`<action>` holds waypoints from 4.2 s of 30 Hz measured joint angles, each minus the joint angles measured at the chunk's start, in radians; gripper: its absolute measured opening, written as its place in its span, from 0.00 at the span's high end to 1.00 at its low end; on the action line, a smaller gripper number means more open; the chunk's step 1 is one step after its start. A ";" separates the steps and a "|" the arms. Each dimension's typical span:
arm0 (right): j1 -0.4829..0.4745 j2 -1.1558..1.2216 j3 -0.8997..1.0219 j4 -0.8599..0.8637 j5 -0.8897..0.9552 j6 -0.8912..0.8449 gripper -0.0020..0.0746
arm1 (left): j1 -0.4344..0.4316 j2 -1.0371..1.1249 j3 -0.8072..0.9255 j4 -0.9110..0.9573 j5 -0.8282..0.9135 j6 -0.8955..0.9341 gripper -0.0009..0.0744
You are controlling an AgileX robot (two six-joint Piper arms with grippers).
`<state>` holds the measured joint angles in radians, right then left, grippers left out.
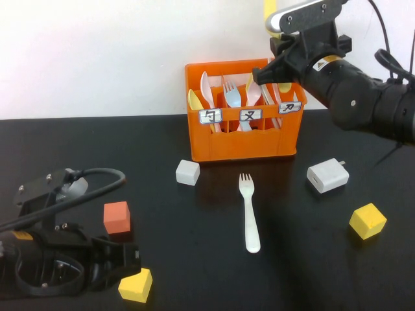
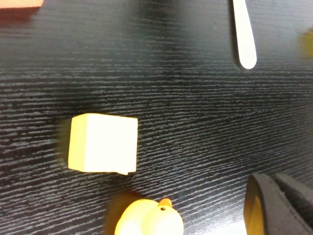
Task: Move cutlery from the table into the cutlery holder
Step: Place the knife on the box, then pick up the fork
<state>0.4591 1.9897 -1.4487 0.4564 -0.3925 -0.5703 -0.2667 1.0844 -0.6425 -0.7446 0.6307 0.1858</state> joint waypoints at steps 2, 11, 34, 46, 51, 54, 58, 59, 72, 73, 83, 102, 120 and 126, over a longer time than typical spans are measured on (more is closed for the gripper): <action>0.000 0.006 0.000 0.000 0.016 0.006 0.77 | 0.000 0.000 0.000 0.000 0.000 0.000 0.99; 0.000 0.020 0.000 0.000 0.088 0.014 0.52 | 0.000 0.000 0.000 0.000 -0.005 0.000 0.99; 0.101 -0.155 0.005 -0.070 0.974 -0.027 0.96 | 0.000 -0.113 0.000 -0.124 -0.023 0.180 0.99; 0.109 -0.031 0.010 -0.332 1.115 0.192 0.92 | -0.040 -0.222 0.000 -0.148 -0.034 0.223 0.99; 0.109 0.000 0.000 -0.290 1.103 0.276 0.57 | -0.040 -0.222 0.000 -0.148 -0.034 0.228 0.99; 0.109 0.016 -0.026 -0.267 1.107 0.335 0.36 | -0.040 -0.222 0.000 -0.148 -0.034 0.229 0.99; 0.109 0.046 -0.069 -0.249 1.125 0.376 0.26 | -0.040 -0.222 0.000 -0.148 -0.034 0.229 0.99; 0.109 0.056 -0.083 -0.247 1.135 0.380 0.25 | -0.040 -0.222 0.000 -0.149 -0.034 0.229 0.99; 0.118 0.160 -0.182 -0.309 1.209 0.393 0.24 | -0.040 -0.222 0.000 -0.167 -0.057 0.229 0.99; 0.122 0.162 -0.188 -0.325 1.215 0.393 0.24 | -0.040 -0.222 0.000 -0.167 -0.059 0.228 0.99; 0.170 0.194 -0.245 -0.456 1.331 0.430 0.24 | -0.040 -0.222 0.000 -0.167 -0.068 0.228 0.99; 0.170 0.213 -0.262 -0.480 1.351 0.425 0.79 | -0.040 -0.222 0.000 -0.167 -0.072 0.228 0.99; 0.170 0.200 -0.259 -0.475 1.372 0.421 0.79 | -0.040 -0.222 0.000 -0.167 -0.088 0.226 0.99; 0.170 0.160 -0.251 -0.426 1.391 0.421 0.79 | -0.040 -0.222 0.000 -0.167 -0.097 0.226 0.99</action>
<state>0.6287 2.1493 -1.6998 0.0300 0.9986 -0.1495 -0.3067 0.8619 -0.6425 -0.9116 0.5334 0.4118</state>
